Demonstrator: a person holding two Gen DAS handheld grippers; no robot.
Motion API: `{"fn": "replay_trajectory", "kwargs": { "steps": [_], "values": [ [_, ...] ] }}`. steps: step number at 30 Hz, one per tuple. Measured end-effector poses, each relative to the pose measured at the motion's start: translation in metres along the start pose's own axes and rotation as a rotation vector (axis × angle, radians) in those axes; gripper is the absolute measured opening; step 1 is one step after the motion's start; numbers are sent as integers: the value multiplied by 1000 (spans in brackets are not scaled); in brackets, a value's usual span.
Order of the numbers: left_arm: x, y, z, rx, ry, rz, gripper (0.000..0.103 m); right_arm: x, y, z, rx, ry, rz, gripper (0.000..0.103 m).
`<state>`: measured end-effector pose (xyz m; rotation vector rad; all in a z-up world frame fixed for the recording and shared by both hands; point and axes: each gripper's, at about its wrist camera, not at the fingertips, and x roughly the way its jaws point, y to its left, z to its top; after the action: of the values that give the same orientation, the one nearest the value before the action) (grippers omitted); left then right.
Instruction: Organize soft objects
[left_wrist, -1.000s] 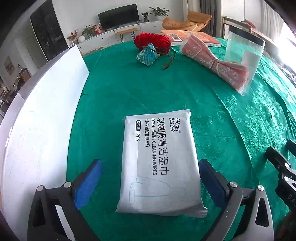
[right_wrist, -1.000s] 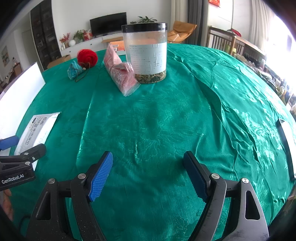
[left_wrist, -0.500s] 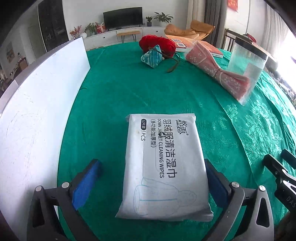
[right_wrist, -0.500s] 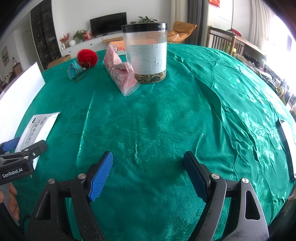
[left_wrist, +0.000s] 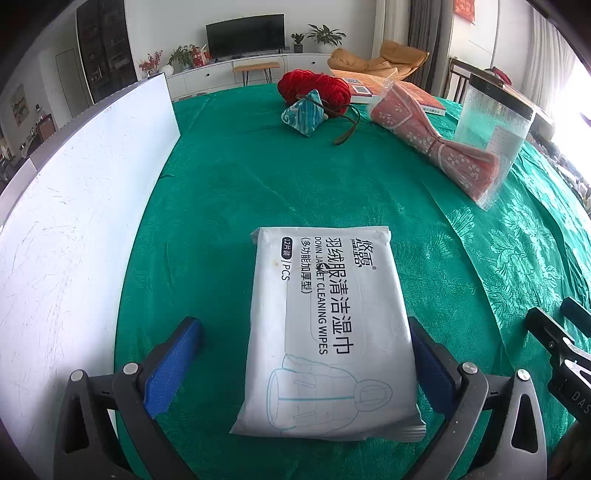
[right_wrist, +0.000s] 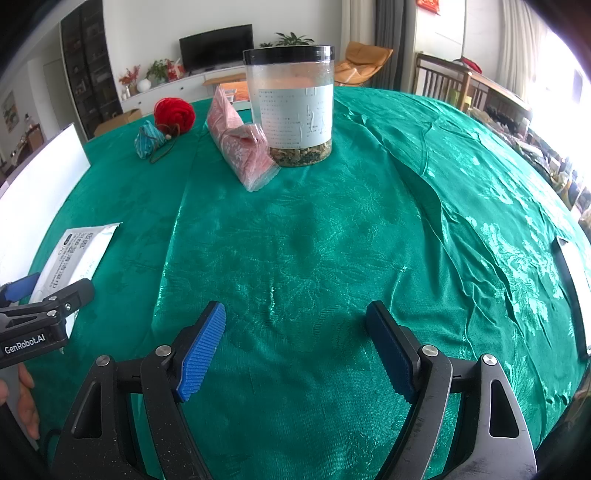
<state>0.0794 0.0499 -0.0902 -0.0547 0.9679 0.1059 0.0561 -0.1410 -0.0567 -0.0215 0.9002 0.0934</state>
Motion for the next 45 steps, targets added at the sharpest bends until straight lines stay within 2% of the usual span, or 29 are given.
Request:
{"fn": "replay_trajectory", "kwargs": {
  "steps": [11,13,15,16,20,21,23,24,25,27,30,32,35,40,41,42,43,44,45],
  "values": [
    [-3,1,0,-4,-2,-2,103,0,2,2,-30,8,8,81],
    [-3,1,0,-5,-2,-3,103,-1,10,11,-135,5,-11,78],
    [-1,1,1,-7,-2,-2,103,-12,25,34,-270,-69,-61,78],
    [-1,1,1,-8,-2,-2,103,-20,35,50,-333,-112,-58,78],
    [-1,-1,1,-12,-3,0,103,-28,104,107,-694,-240,-97,80],
    [-2,-1,1,-13,-3,-1,103,-16,127,112,-817,-237,-128,80],
    [-1,-1,1,-18,-5,2,103,27,162,115,-1013,-158,-242,77],
    [0,1,2,-28,-13,7,103,51,172,117,-1065,-111,-305,77],
    [-1,1,2,-26,-9,8,103,68,178,118,-1086,-89,-329,77],
    [-2,3,5,-19,44,-11,103,89,179,130,-1050,-70,-354,77],
    [-6,17,5,-110,26,-54,103,100,160,169,-880,-48,-339,78],
    [-4,18,4,-120,-3,-33,103,108,150,190,-832,-3,-295,78],
    [0,7,1,-50,-13,28,103,126,152,200,-888,59,-311,78],
    [-2,6,1,-46,-21,17,103,164,147,203,-903,286,-289,78],
    [-2,6,1,-47,-21,17,103,166,144,207,-876,293,-255,75],
    [-2,6,1,-48,-21,16,103,168,139,209,-841,332,-215,49],
    [-2,7,1,-49,-22,14,103,169,136,210,-800,375,-151,29],
    [-2,8,1,-54,-24,7,103,169,134,206,-789,387,-141,29],
    [-3,11,1,-62,-29,-5,103,163,134,201,-806,362,-143,28]
  ]
}}
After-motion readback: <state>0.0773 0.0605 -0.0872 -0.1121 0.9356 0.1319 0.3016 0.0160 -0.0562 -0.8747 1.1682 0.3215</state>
